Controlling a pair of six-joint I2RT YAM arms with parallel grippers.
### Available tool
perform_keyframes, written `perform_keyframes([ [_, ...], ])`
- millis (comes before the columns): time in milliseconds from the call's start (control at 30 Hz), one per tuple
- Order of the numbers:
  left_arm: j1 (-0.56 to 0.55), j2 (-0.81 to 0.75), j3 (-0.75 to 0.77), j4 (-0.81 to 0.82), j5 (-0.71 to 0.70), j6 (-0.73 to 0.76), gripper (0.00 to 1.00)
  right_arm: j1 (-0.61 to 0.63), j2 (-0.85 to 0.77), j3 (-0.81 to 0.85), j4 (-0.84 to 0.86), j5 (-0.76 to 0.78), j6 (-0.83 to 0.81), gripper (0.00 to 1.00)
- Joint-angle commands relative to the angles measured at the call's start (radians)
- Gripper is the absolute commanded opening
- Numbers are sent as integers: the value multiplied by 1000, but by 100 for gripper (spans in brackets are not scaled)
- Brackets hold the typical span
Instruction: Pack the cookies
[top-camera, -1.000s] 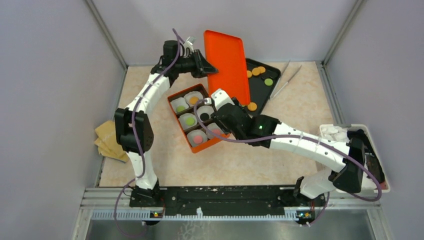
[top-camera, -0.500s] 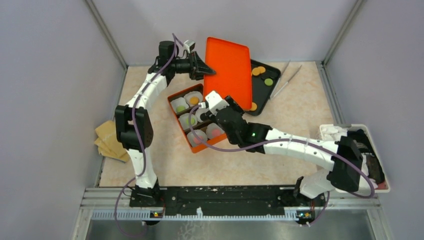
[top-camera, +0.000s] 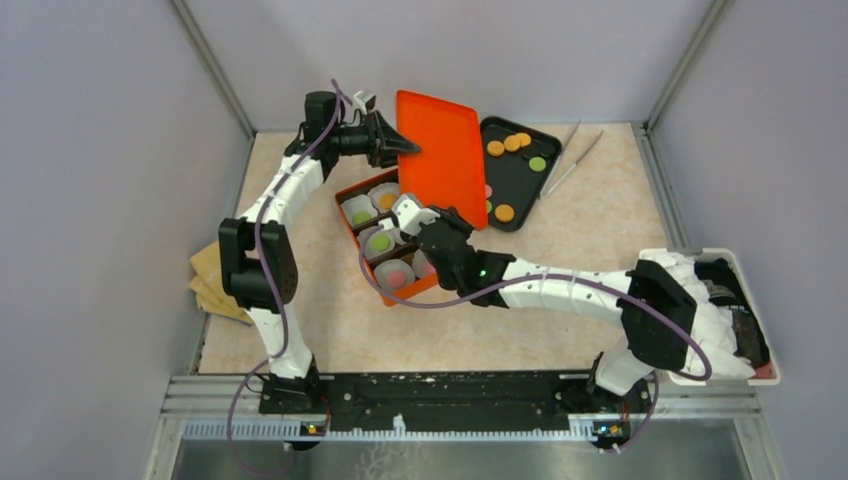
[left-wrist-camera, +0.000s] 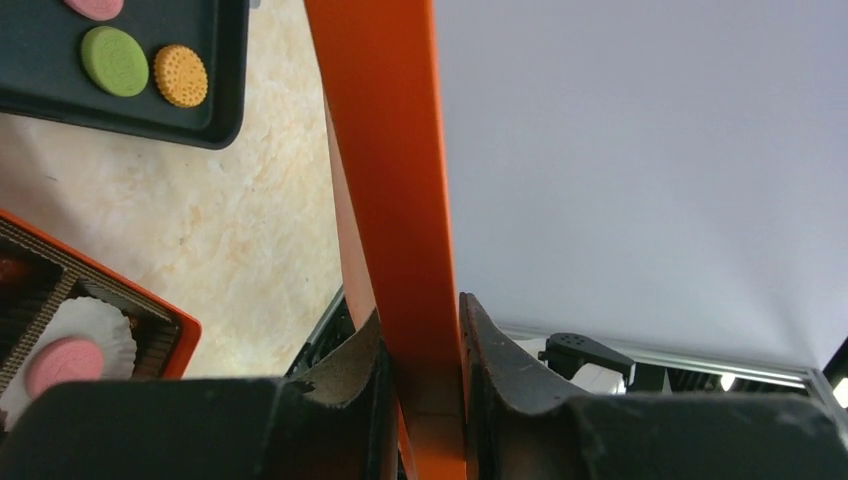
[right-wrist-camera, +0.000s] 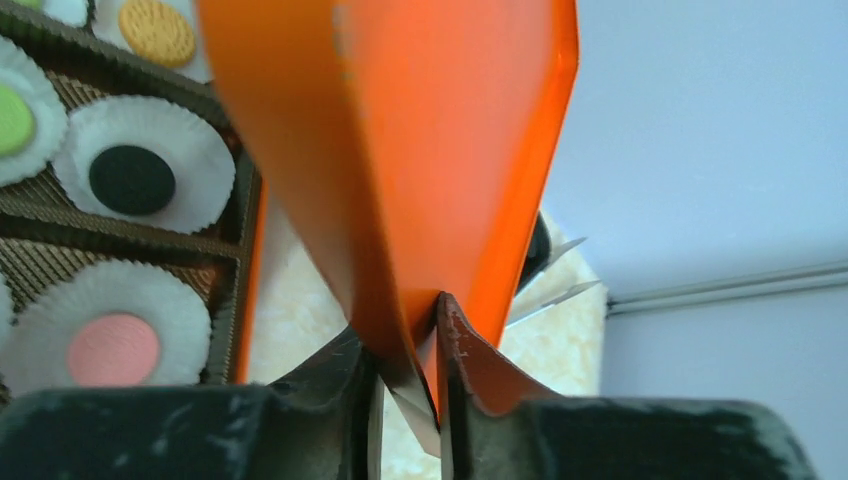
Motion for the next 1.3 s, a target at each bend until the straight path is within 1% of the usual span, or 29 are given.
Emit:
perform_keyframes([
  [0, -5, -75, -28, 52, 144, 62, 0, -44, -22, 15, 270, 129, -4, 8],
  [67, -5, -68, -32, 48, 133, 94, 1, -46, -21, 21, 298, 130, -29, 2],
  [100, -5, -65, -32, 39, 124, 115, 7, -49, -20, 26, 308, 133, -35, 0],
  [200, -5, -70, -32, 20, 111, 172, 23, -67, -13, 57, 300, 140, -40, 0],
  [233, -5, -77, -32, 19, 113, 185, 30, -74, -11, 68, 295, 144, -42, 0],
  [300, -5, -105, -29, 0, 104, 228, 52, -88, -5, 76, 317, 163, -70, 0],
  [333, -5, -124, -25, -22, 92, 262, 65, -93, -5, 77, 336, 170, -90, 0],
  [367, -5, -142, -19, -57, 77, 299, 74, -98, -7, 77, 357, 175, -113, 0],
  [433, -3, -177, -29, -96, 60, 351, 80, -103, -13, 78, 393, 182, -152, 0],
  [500, 4, -208, -61, -98, 53, 355, 81, -109, -15, 86, 408, 187, -181, 0],
  [567, 20, -242, -95, -71, 35, 348, 79, -123, -8, 103, 407, 210, -203, 0],
  [600, 33, -256, -101, -73, 2, 355, 77, -132, -7, 113, 395, 222, -203, 0],
  [633, 41, -265, -98, -86, -26, 365, 73, -142, -9, 118, 386, 231, -202, 0],
  [667, 46, -271, -91, -101, -61, 382, 64, -154, -14, 119, 371, 236, -193, 0],
  [700, 47, -274, -74, -131, -104, 406, 52, -163, -22, 123, 346, 244, -176, 0],
  [767, 47, -257, -4, -245, -252, 484, 23, -188, -56, 145, 267, 246, -102, 0],
  [833, 46, -202, 80, -348, -410, 558, 4, -211, -98, 199, 92, 199, 55, 0],
  [867, 47, -169, 121, -397, -485, 583, 0, -226, -120, 234, -26, 146, 168, 0],
  [900, 46, -136, 158, -431, -558, 604, 0, -245, -143, 265, -164, 79, 270, 0],
  [967, 47, -79, 198, -448, -663, 631, 0, -280, -191, 300, -280, -48, 411, 0],
  [1100, 41, 43, 280, -468, -888, 665, 0, -323, -282, 292, -349, -228, 555, 0],
  [1200, 40, 174, 383, -540, -1015, 694, 0, -330, -337, 262, -361, -326, 608, 0],
  [1267, 40, 238, 416, -563, -1091, 704, 0, -330, -373, 239, -360, -366, 631, 0],
])
